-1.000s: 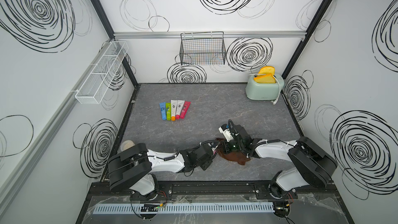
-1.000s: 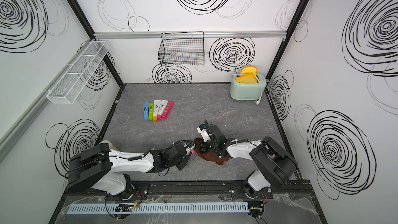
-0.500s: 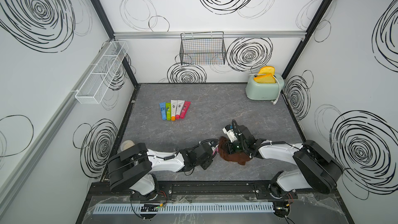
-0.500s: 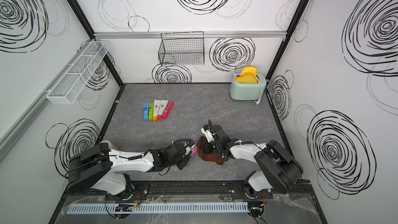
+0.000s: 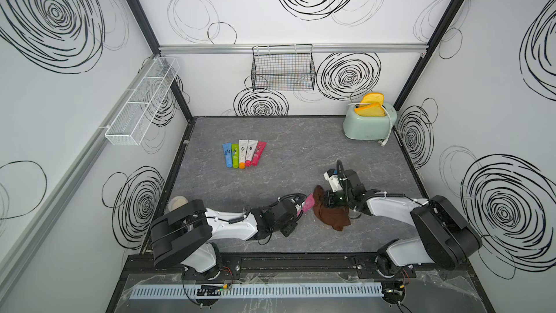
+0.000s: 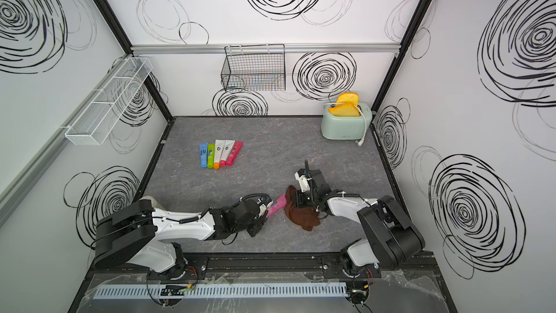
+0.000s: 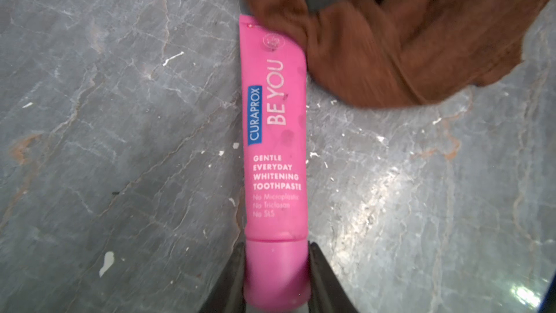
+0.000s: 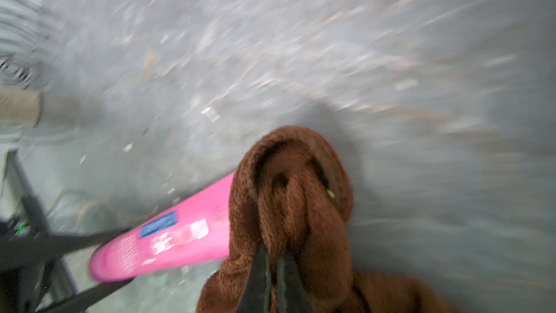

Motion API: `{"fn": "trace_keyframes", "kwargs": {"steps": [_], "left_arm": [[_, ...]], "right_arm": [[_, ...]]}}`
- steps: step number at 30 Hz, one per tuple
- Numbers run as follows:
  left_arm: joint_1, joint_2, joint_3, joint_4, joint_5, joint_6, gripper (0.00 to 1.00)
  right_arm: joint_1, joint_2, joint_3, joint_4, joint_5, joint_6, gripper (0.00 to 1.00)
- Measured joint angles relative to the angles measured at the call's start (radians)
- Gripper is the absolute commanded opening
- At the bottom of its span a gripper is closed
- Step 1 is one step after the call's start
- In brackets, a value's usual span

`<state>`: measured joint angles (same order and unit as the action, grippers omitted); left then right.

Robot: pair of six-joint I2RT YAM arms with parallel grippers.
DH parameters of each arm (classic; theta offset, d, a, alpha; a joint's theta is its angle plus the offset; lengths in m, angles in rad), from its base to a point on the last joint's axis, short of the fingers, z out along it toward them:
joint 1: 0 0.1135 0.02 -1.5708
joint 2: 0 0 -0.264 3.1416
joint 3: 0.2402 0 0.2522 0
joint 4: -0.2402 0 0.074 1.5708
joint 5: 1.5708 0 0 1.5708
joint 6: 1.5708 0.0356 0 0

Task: Wipe the surface of the toothpaste tube
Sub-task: Wipe the dirt from the toothpaste tube.

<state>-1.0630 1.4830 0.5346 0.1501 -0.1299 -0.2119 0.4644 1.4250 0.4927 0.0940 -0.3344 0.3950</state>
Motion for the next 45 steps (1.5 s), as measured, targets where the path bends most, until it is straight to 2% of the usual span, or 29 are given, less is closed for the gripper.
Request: {"fn": "trace_keyframes", "kwargs": {"steps": [2, 4, 6, 7, 13, 16, 18, 21, 23, 30, 35, 45], "left_arm": [[0.002, 0.000, 0.000, -0.003, 0.003, -0.002, 0.38], [0.002, 0.000, 0.002, -0.018, 0.003, -0.014, 0.61], [-0.004, -0.006, 0.006, -0.046, 0.004, -0.031, 0.95], [-0.006, -0.016, 0.009, -0.063, 0.008, -0.043, 0.98], [0.004, -0.148, 0.035, -0.149, 0.132, -0.129, 0.99], [0.085, -0.183, 0.080, -0.164, 0.231, -0.158, 0.78], [0.188, -0.174, 0.121, -0.170, 0.298, -0.158, 0.65], [0.312, -0.107, 0.185, -0.164, 0.389, -0.161, 0.54], [0.350, -0.044, 0.226, -0.164, 0.428, -0.156, 0.51], [0.357, 0.126, 0.328, -0.215, 0.526, -0.117, 0.45], [0.344, 0.151, 0.328, -0.243, 0.559, -0.104, 0.45], [0.319, 0.192, 0.318, -0.259, 0.558, -0.098, 0.37]], "right_arm": [[-0.017, 0.008, 0.017, -0.010, 0.018, -0.011, 0.00], [-0.016, 0.015, 0.022, -0.010, 0.021, -0.023, 0.00], [-0.016, 0.021, 0.022, -0.012, 0.021, -0.028, 0.00], [-0.016, 0.021, 0.022, -0.011, 0.021, -0.030, 0.00], [-0.016, 0.012, 0.013, -0.006, 0.015, -0.034, 0.00], [-0.015, 0.003, 0.004, -0.003, 0.007, -0.034, 0.00], [-0.014, -0.005, -0.002, -0.002, 0.001, -0.034, 0.00], [-0.003, -0.007, -0.003, 0.002, -0.001, -0.034, 0.00], [0.007, -0.007, -0.003, 0.003, 0.000, -0.034, 0.00], [0.041, -0.007, -0.003, 0.003, 0.010, -0.040, 0.00], [0.055, -0.007, -0.003, 0.003, 0.023, -0.044, 0.00], [0.078, -0.007, -0.003, 0.003, 0.027, -0.045, 0.00]]}}
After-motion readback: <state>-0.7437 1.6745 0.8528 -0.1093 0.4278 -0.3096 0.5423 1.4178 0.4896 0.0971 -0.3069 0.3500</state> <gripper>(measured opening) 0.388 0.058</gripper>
